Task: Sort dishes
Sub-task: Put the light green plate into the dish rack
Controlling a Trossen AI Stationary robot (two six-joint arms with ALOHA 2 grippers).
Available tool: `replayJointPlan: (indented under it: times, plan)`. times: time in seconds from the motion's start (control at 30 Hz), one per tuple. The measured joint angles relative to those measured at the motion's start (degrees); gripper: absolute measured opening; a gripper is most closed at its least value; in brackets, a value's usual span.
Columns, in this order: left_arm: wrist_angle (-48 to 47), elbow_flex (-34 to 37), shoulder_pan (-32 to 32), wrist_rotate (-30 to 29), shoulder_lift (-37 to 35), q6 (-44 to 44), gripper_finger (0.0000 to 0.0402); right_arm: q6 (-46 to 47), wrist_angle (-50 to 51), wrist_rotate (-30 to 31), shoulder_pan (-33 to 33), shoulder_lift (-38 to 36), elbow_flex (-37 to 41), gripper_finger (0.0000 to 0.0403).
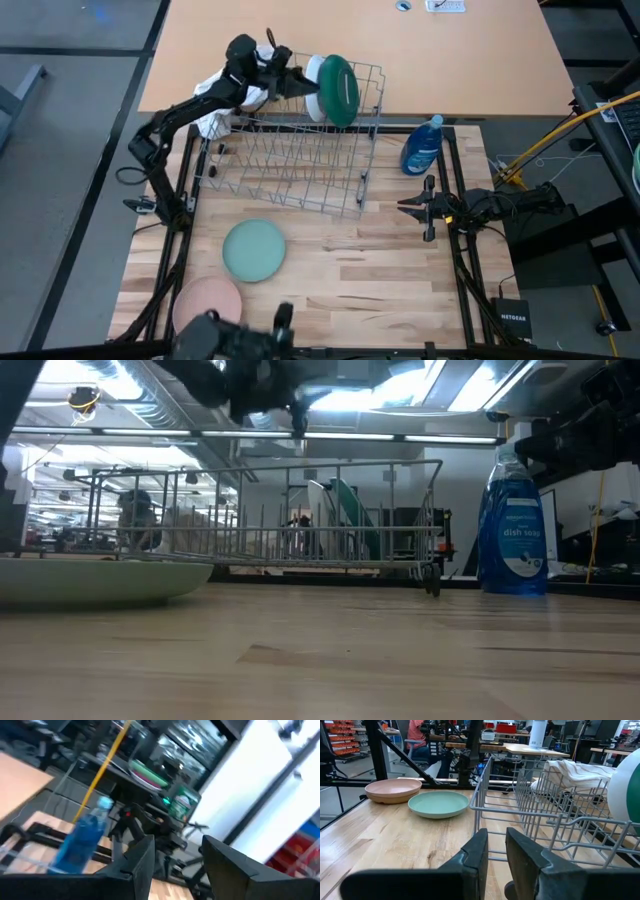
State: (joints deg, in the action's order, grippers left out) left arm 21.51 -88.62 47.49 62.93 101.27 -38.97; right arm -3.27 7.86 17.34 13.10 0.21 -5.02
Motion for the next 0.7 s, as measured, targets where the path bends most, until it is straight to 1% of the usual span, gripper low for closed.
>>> replayJointPlan:
  times: [0.07, 0.1, 0.17, 0.23, 0.3, 0.37, 0.47, 0.53, 0.6, 0.7]
  plan:
    - [-6.63, 0.00, -1.49, -0.38, -2.70, 4.79, 0.0155, -0.01, 0.01, -0.01, -0.02, 0.00, 0.00, 0.0072]
    - [-10.85, 0.00, -2.25, -1.55, -4.18, 7.76, 0.0155, -0.01, 0.03, 0.00, 0.00, 0.00, 0.00, 0.0072]
    - [-21.49, 0.00, -3.56, -5.86, -7.55, 15.08, 0.0155, -0.02, 0.03, 0.00, 0.00, 0.01, 0.00, 0.0072]
    - [-34.37, 0.00, -5.23, -13.79, -11.42, 24.11, 0.0155, -0.01, 0.02, 0.00, -0.02, 0.02, 0.00, 0.0072]
    - [-46.76, 0.00, -7.37, -24.10, -15.35, 32.05, 0.0155, 0.00, 0.06, 0.00, -0.02, 0.00, 0.00, 0.0072]
    - [-57.84, 0.00, -10.53, -35.08, -19.11, 36.80, 0.0155, -0.02, 0.02, 0.00, -0.02, 0.02, 0.00, 0.0072]
    - [-70.10, 0.00, -17.34, -50.05, -23.63, 38.04, 0.0155, -0.01, -0.01, -0.02, -0.02, 0.00, 0.00, 0.0072]
    - [-76.18, 0.00, -23.14, -58.12, -25.39, 36.04, 0.0155, 0.00, 0.03, 0.00, -0.02, 0.00, 0.00, 0.0072]
    - [-81.14, -0.02, -29.44, -64.86, -26.19, 32.72, 0.0155, 0.00, 0.02, 0.00, 0.00, 0.02, 0.00, 0.0072]
    - [-87.46, 0.00, -38.52, -72.46, -26.27, 26.02, 0.0155, 0.00, 0.01, 0.00, -0.02, 0.02, 0.00, 0.0072]
